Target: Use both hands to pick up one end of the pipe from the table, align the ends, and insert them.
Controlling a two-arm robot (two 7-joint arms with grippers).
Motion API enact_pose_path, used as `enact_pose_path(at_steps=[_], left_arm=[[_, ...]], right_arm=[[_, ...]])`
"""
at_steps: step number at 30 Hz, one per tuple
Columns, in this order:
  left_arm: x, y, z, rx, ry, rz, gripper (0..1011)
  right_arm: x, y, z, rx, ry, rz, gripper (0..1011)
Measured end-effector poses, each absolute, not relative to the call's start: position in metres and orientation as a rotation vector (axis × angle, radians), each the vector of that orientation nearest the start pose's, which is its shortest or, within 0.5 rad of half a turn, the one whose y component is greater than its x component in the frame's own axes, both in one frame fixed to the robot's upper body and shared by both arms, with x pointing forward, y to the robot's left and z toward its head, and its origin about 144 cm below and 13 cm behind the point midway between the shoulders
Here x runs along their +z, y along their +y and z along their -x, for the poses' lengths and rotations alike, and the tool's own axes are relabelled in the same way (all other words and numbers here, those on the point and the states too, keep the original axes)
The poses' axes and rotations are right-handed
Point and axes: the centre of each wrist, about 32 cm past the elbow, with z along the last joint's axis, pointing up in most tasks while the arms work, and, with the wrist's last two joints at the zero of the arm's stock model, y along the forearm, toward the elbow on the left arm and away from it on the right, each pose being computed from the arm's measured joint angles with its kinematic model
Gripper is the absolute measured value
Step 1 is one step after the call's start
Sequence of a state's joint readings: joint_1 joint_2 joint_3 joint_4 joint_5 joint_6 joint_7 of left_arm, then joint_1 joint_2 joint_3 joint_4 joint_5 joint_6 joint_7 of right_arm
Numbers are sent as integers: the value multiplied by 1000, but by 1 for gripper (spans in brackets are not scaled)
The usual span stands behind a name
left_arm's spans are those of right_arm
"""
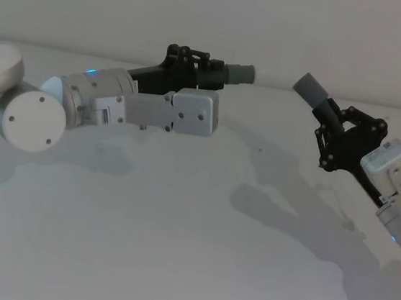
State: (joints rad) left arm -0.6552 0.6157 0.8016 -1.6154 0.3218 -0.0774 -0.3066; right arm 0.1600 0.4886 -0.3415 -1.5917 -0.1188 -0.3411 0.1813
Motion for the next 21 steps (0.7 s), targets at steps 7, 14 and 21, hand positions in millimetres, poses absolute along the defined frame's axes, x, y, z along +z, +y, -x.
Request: enact_pose_path(at_steps=[7, 14, 21], left_arm=[[1286, 200, -540, 545, -1124, -508, 302], [1284, 200, -541, 541, -1140, -489, 302], [1284, 201, -542, 538, -1150, -476, 302]], right_arm=[[1188, -268, -487, -901, -716, 147, 187], [1189, -269, -489, -880, -713, 136, 187], [1189, -269, -490, -869, -711, 130, 187]])
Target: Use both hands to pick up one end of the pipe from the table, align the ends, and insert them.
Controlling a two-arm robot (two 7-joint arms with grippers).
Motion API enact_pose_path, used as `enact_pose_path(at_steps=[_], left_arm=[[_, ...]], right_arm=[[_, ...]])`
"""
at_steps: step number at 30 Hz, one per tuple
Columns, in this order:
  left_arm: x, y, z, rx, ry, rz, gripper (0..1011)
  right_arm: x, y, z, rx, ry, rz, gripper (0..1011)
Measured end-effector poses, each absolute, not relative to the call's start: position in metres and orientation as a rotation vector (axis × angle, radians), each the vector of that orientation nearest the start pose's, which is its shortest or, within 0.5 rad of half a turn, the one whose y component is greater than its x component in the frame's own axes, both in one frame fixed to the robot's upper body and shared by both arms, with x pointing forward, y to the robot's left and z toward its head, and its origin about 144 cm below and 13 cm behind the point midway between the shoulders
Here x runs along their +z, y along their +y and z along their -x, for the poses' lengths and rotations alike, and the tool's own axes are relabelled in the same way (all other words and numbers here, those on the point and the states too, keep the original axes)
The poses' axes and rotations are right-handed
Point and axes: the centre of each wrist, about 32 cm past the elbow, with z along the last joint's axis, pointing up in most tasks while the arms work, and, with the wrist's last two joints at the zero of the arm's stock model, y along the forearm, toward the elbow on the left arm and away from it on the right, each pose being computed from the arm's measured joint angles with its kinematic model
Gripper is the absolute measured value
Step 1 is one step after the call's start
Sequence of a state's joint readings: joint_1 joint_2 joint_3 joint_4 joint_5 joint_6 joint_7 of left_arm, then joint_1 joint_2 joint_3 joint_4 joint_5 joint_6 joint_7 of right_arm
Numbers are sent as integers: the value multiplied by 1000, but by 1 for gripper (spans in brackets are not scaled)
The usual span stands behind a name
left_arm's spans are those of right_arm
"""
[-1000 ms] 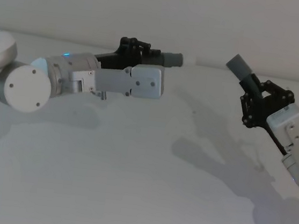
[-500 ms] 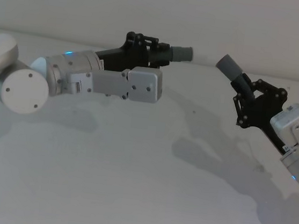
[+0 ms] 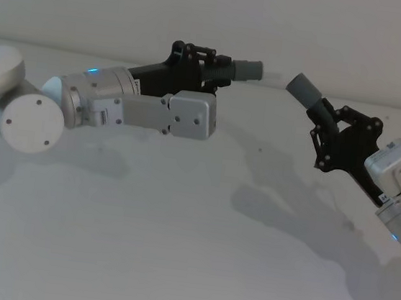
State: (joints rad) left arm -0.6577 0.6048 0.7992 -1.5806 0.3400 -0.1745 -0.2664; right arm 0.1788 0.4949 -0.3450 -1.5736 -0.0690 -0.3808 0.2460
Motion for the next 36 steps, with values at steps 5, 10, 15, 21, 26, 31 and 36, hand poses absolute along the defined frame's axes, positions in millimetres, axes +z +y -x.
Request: enact_pose_path(at_steps=[5, 10, 15, 21, 26, 31, 36], left_arm=[[1283, 201, -543, 536, -1155, -471, 302], [1286, 202, -544, 528, -1173, -467, 302], [1289, 204, -548, 499, -1221, -460, 302], [1296, 207, -554, 446, -1308, -439, 302], [1302, 210, -560, 400, -1382, -421, 302], [1311, 212, -568, 333, -1482, -394, 302], [1317, 215, -574, 282, -1547, -379, 302]], right_arm=[[1189, -270, -490, -865, -710, 128, 187], [1189, -270, -490, -863, -711, 126, 187], [1190, -271, -492, -852, -726, 124, 187], [1193, -276, -496, -813, -769, 135, 187], [1198, -282, -500, -775, -815, 154, 187], [1208, -291, -507, -727, -877, 179, 186], [1220, -298, -513, -699, -927, 196, 187]])
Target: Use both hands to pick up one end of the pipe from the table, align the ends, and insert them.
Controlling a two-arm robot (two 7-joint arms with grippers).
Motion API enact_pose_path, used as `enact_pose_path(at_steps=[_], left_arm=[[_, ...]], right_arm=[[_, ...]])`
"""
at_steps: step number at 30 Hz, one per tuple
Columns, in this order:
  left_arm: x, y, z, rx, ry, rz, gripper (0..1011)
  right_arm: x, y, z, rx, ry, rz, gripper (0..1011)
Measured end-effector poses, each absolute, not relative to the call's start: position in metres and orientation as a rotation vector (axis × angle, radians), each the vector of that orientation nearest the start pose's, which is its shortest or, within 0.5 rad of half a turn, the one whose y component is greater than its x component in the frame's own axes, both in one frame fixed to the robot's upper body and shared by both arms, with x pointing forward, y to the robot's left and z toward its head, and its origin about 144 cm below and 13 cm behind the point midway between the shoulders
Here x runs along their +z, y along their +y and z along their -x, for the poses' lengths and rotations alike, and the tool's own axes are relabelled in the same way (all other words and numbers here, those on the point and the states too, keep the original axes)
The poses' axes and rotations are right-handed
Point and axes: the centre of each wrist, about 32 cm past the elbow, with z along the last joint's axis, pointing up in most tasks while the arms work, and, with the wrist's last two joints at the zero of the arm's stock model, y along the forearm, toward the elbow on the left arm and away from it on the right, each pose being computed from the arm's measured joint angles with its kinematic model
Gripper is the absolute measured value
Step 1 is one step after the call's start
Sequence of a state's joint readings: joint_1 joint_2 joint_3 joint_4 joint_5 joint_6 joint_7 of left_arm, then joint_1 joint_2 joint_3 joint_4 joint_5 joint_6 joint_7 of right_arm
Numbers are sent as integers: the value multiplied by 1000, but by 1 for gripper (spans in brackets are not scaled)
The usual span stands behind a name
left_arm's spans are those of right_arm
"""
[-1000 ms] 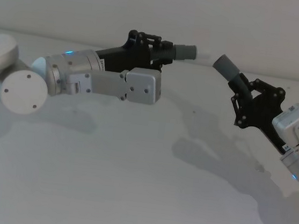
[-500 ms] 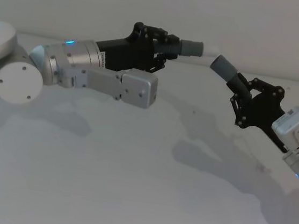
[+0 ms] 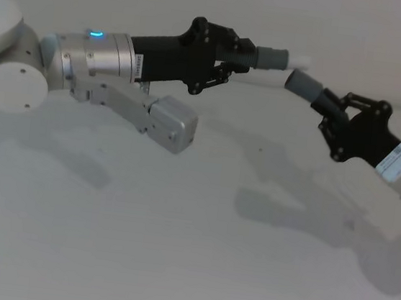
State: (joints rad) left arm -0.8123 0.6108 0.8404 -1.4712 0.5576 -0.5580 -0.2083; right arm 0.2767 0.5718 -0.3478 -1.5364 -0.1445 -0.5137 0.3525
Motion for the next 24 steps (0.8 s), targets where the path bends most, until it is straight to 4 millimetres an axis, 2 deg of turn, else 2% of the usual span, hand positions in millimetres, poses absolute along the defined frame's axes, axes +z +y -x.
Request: enact_pose_path(at_steps=[13, 24], left_arm=[[1328, 218, -583, 195, -1639, -356, 302], [1332, 219, -585, 170, -1663, -350, 302]], right_arm=[[1257, -334, -528, -719, -1056, 251, 187], [1267, -364, -532, -763, -1105, 306, 187]])
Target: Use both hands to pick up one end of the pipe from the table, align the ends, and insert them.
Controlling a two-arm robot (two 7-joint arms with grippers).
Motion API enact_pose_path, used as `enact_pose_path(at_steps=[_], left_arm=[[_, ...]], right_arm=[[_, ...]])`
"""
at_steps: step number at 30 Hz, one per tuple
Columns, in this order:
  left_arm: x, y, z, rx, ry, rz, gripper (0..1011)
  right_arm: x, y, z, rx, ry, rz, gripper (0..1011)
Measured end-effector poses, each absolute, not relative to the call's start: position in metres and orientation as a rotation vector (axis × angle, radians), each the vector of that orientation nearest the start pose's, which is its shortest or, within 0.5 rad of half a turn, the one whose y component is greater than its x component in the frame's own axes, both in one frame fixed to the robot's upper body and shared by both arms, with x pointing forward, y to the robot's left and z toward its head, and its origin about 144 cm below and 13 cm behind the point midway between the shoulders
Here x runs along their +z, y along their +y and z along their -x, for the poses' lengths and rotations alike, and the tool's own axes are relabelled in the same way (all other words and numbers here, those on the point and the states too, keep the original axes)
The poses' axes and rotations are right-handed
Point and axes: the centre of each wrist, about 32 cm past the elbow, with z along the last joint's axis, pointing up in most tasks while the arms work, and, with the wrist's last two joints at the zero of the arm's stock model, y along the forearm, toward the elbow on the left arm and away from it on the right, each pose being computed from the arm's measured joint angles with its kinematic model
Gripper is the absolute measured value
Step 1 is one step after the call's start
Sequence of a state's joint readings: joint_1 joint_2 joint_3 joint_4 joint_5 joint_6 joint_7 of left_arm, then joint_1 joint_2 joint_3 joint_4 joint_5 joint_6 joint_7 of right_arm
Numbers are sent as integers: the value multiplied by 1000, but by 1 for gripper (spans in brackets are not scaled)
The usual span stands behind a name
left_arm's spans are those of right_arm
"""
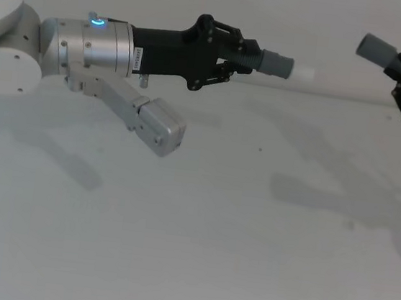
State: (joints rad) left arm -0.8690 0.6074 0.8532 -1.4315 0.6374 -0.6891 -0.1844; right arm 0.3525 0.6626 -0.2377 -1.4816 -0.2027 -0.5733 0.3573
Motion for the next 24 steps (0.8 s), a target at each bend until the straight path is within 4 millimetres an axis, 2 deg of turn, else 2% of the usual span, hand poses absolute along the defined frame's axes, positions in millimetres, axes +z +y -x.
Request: enact_pose_path(at_steps=[11, 24], left_arm=[[1333, 219, -586, 159, -1673, -347, 302], [1334, 219, -587, 154, -1677, -345, 302]], right_arm=[[1268, -375, -525, -711, -1109, 327, 187], [1263, -355, -511, -602, -1072, 264, 186]])
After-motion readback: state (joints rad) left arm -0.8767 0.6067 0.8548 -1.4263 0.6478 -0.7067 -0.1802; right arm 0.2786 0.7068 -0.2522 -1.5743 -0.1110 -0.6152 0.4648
